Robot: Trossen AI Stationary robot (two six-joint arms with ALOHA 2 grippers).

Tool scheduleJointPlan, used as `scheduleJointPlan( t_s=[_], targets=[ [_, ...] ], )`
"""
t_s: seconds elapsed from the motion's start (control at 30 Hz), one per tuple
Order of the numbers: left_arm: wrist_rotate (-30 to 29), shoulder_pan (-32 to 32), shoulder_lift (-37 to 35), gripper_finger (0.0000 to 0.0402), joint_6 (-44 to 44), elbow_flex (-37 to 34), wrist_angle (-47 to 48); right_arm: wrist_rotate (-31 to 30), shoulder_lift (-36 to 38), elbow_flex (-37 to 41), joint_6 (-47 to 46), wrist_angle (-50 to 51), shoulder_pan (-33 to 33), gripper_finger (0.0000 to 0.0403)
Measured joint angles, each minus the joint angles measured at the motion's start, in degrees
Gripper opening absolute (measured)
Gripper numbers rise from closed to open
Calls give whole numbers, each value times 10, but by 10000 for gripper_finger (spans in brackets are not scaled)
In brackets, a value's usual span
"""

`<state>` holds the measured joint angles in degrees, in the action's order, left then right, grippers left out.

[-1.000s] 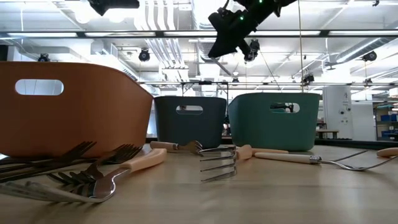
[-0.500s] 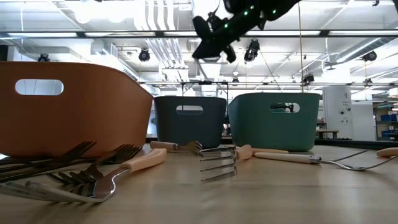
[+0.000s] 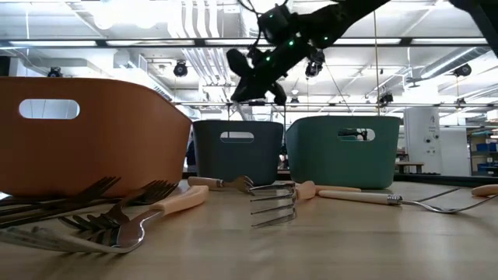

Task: Sort silverware by color (type)
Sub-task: Put the white fork into the blue bin

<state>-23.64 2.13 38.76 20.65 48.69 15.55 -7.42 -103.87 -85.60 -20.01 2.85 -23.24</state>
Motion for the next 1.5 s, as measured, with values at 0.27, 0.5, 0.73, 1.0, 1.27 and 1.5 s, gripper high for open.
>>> scheduleJointPlan(
  t_s=[0.27,0.5,0.73,1.0,1.27,1.5],
  targets=[
    [0,0,-1,36,34,0,1,-1,-73,-65,0,98,12,24],
    [0,0,-1,36,48,0,1,-3,-131,-131,-4,197,15,24],
    [0,0,-1,36,48,0,5,-32,-173,-192,-16,274,16,24],
    [-25,0,-1,36,50,0,9,-72,-190,-258,-78,359,17,24],
    [-40,0,-7,36,59,-1,11,-72,-191,-262,-96,362,20,24],
    [-40,0,-9,36,57,-1,18,-70,-203,-254,-109,363,20,24]
  ],
)
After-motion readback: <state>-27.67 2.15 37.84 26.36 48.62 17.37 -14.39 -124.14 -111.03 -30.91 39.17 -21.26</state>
